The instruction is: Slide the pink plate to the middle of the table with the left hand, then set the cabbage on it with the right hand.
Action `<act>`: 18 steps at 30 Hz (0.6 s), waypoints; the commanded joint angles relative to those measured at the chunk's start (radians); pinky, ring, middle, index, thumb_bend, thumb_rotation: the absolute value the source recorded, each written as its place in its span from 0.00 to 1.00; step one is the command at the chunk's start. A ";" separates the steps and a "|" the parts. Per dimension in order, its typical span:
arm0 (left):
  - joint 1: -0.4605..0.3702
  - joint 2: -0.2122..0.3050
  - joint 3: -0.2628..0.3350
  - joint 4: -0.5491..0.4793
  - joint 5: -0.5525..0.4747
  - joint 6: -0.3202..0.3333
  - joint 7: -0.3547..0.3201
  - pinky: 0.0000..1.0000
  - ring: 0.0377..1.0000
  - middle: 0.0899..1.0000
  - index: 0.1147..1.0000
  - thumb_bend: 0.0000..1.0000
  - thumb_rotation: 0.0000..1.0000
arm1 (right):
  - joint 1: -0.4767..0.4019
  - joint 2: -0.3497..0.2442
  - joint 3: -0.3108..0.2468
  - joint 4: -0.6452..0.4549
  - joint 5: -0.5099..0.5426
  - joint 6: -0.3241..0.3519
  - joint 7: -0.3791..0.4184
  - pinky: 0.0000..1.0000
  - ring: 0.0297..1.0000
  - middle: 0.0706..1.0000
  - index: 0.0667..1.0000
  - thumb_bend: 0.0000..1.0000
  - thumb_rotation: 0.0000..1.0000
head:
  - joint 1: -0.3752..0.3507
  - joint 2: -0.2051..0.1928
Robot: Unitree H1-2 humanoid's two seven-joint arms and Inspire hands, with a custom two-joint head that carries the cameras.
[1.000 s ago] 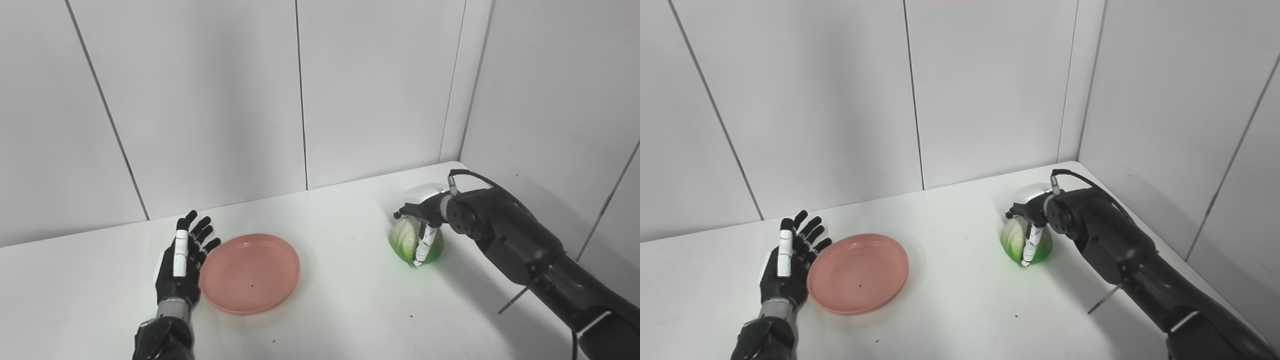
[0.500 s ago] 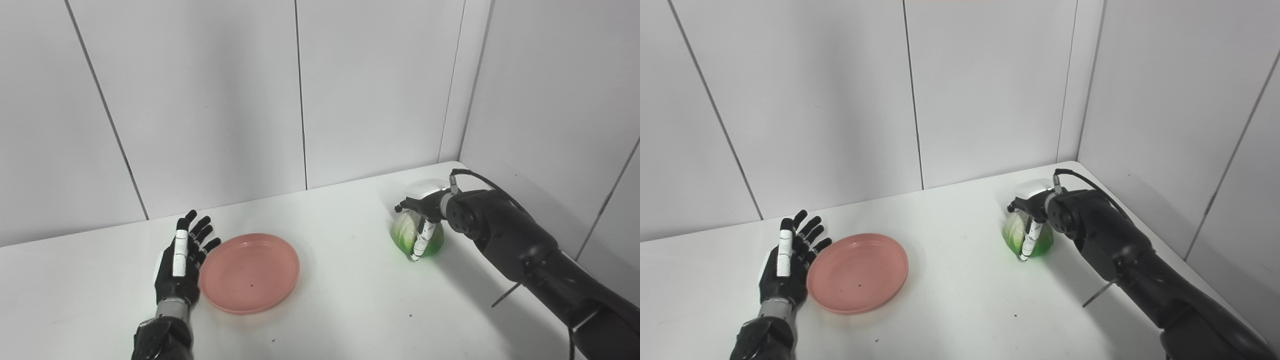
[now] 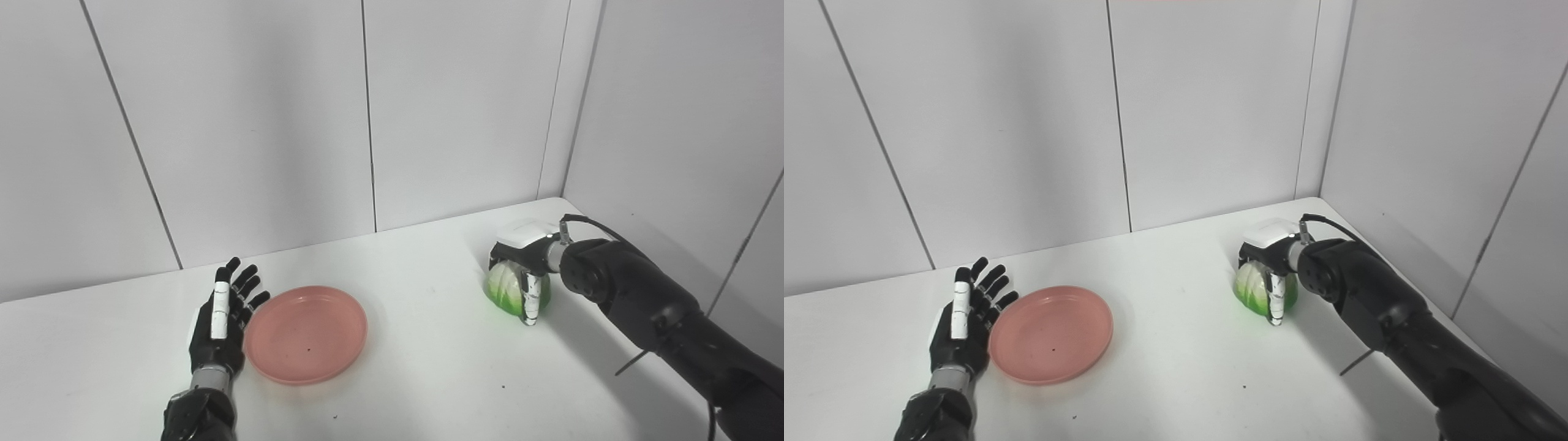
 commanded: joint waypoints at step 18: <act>0.043 0.014 0.001 0.030 -0.004 -0.016 -0.008 0.76 0.88 0.83 0.87 0.95 0.80 | -0.010 -0.001 -0.082 -0.103 0.189 0.084 0.177 0.38 0.44 0.46 0.61 0.53 0.00 | 0.008 0.008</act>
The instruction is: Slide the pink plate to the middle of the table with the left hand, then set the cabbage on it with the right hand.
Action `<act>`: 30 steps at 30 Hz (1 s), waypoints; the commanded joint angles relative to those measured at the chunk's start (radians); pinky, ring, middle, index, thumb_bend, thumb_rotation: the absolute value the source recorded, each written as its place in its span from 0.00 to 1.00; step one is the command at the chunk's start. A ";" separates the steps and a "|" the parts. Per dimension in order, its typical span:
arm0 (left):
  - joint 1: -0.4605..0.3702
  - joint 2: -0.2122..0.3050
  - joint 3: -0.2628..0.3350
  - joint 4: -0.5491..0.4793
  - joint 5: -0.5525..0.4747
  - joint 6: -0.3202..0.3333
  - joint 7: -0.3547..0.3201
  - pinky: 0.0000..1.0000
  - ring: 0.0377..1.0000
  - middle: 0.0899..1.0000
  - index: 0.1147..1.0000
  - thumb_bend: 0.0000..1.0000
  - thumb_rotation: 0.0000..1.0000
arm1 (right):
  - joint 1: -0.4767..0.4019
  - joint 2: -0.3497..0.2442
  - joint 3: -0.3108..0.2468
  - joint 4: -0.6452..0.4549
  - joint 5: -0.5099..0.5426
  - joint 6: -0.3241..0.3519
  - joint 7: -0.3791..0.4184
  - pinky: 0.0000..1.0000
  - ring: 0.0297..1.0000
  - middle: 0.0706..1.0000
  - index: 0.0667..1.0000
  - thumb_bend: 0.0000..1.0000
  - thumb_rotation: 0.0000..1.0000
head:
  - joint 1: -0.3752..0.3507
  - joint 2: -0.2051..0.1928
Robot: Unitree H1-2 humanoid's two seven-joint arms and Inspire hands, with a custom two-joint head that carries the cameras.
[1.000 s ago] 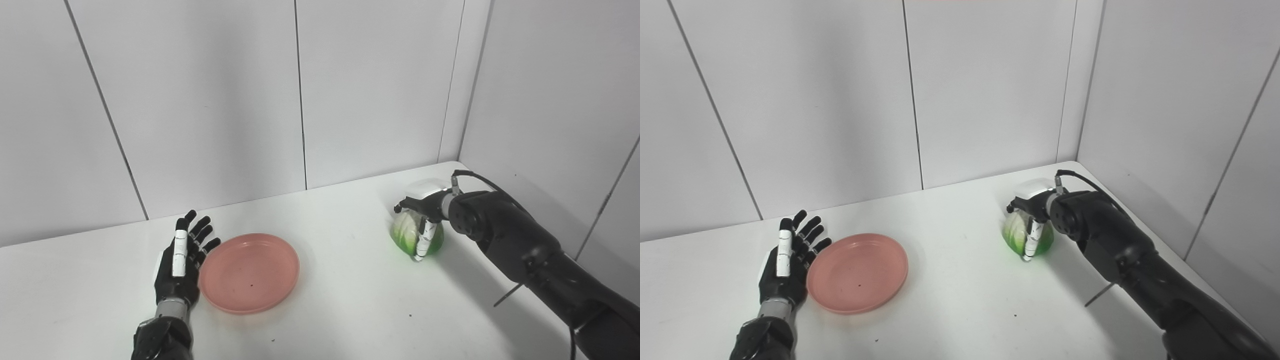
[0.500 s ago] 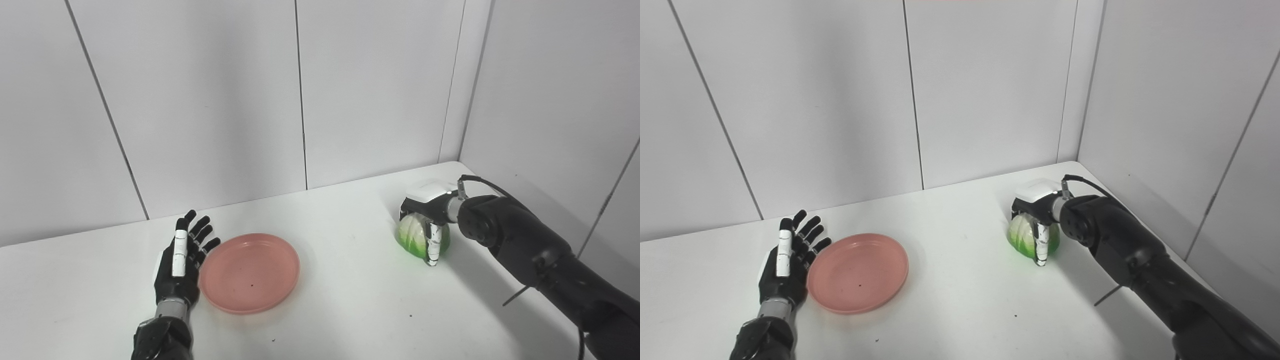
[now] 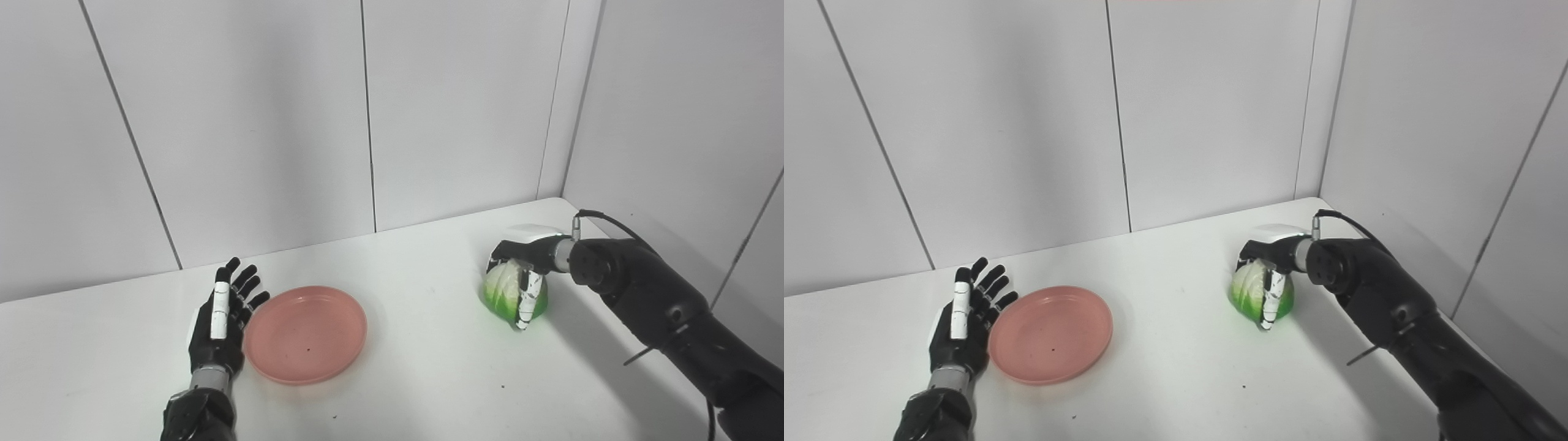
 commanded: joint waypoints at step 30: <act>0.026 -0.053 -0.006 0.017 -0.003 -0.011 0.048 0.83 0.88 0.85 0.86 0.98 0.76 | -0.233 0.027 0.095 -0.237 -0.133 -0.061 0.152 0.44 0.45 0.71 0.61 0.52 0.00 | 0.185 0.011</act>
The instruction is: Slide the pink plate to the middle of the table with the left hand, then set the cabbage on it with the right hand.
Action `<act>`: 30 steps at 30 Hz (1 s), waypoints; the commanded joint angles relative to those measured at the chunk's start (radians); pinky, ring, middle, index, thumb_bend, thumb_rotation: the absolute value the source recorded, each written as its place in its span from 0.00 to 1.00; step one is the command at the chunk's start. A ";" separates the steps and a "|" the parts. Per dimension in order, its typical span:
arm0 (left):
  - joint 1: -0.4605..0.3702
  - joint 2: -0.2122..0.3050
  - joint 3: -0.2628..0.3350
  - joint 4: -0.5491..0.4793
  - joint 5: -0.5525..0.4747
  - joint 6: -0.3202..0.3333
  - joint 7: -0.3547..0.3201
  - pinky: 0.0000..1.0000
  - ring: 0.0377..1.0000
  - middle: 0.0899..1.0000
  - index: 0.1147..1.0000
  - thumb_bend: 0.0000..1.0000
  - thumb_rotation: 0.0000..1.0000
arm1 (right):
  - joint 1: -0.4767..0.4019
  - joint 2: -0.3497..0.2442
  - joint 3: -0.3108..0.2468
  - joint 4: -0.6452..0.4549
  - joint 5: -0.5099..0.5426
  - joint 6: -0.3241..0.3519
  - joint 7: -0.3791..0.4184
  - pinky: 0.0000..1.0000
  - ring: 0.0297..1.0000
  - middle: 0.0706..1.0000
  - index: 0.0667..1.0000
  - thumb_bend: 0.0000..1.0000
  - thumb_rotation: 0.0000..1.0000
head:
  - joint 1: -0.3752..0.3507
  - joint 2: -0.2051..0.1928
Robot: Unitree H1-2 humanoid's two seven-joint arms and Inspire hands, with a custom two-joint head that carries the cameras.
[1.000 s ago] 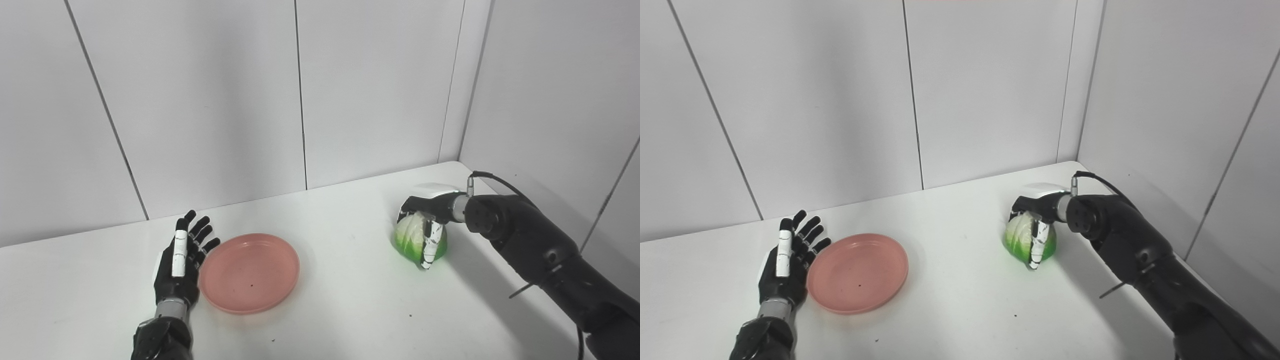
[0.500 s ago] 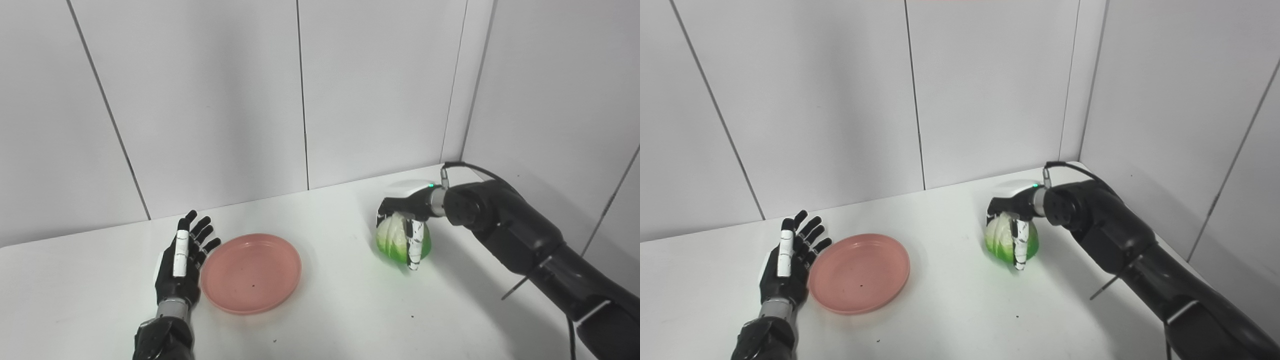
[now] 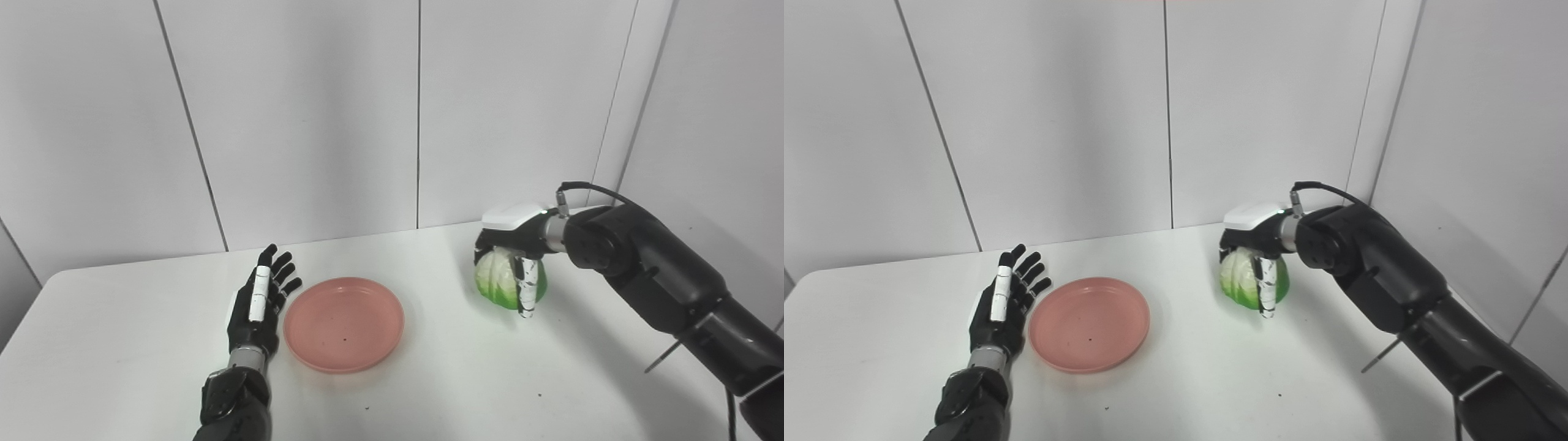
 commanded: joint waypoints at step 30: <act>0.044 -0.052 -0.045 0.024 0.067 -0.018 0.080 0.82 0.90 0.86 0.88 0.92 0.83 | -0.263 0.233 0.025 0.116 -0.020 -0.084 -0.083 0.47 0.45 0.63 0.55 0.52 0.00 | 0.106 -0.035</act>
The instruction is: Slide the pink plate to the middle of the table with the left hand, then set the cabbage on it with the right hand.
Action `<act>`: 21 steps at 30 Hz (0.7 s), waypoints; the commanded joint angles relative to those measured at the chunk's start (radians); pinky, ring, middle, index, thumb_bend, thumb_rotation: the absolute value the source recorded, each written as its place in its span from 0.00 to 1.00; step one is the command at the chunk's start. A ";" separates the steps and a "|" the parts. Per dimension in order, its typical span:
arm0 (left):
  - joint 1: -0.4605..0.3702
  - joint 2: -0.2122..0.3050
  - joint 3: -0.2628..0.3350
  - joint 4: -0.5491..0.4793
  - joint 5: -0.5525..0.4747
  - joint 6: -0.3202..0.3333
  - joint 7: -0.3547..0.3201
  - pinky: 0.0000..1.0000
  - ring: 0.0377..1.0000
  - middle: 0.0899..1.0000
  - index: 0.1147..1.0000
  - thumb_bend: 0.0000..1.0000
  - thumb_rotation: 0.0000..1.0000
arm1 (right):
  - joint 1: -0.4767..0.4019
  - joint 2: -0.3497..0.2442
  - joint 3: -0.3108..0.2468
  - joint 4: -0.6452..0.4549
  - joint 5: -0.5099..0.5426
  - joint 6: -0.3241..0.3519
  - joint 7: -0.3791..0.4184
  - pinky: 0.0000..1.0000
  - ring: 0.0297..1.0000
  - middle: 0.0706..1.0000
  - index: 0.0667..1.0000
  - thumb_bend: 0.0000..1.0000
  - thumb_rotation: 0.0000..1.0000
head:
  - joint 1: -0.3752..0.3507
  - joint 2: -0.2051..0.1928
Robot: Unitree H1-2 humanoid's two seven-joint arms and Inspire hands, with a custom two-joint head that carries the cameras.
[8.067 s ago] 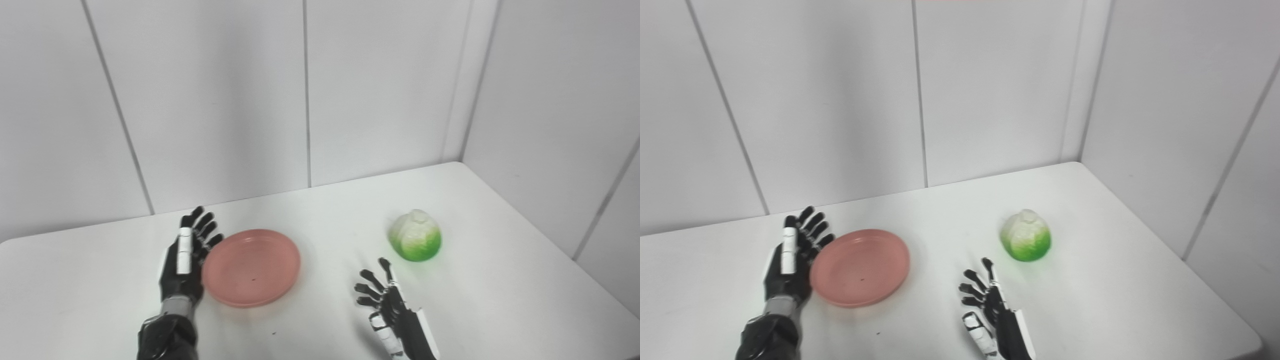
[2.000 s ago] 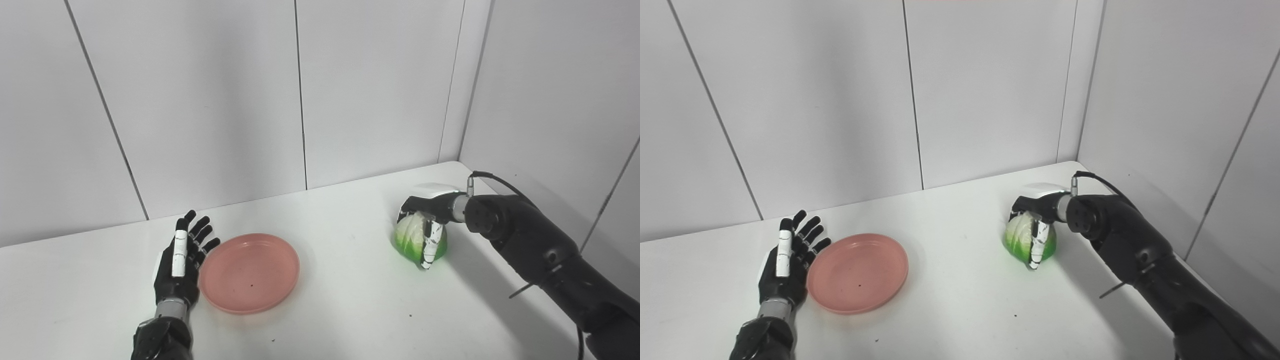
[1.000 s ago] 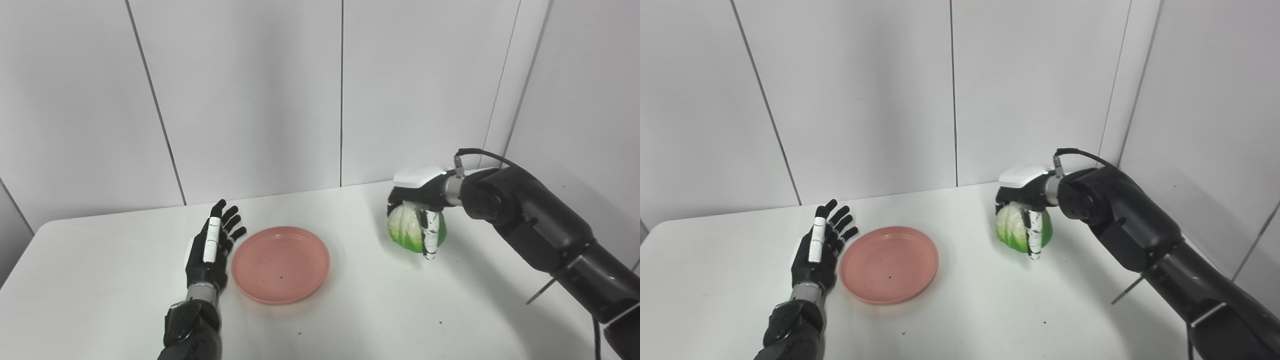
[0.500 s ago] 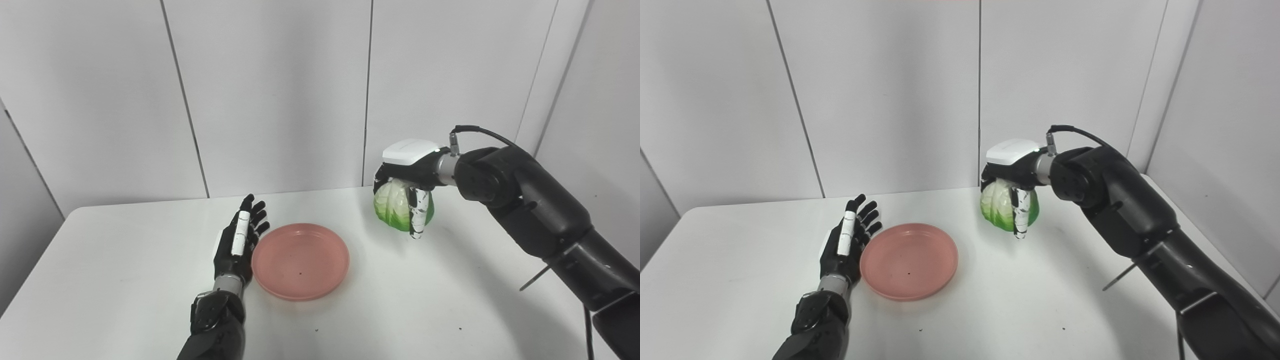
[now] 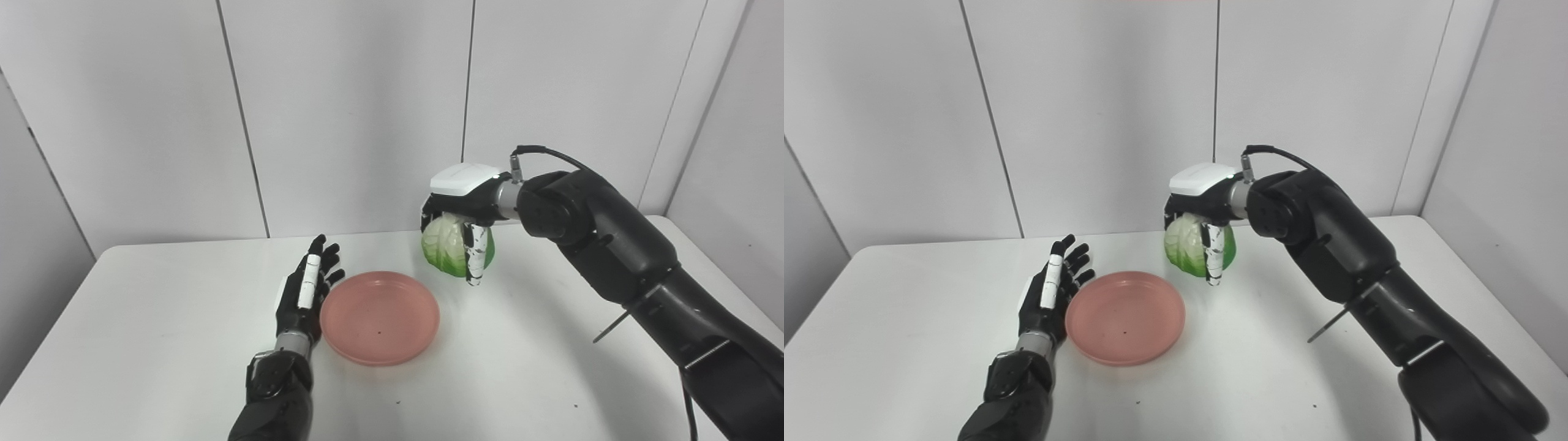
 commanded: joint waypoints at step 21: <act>0.032 -0.034 -0.003 0.010 0.022 -0.002 0.035 0.82 0.88 0.86 0.88 0.90 0.81 | -0.055 0.169 0.046 0.145 0.000 -0.048 -0.146 0.45 0.45 0.68 0.46 0.51 0.00 | 0.031 0.000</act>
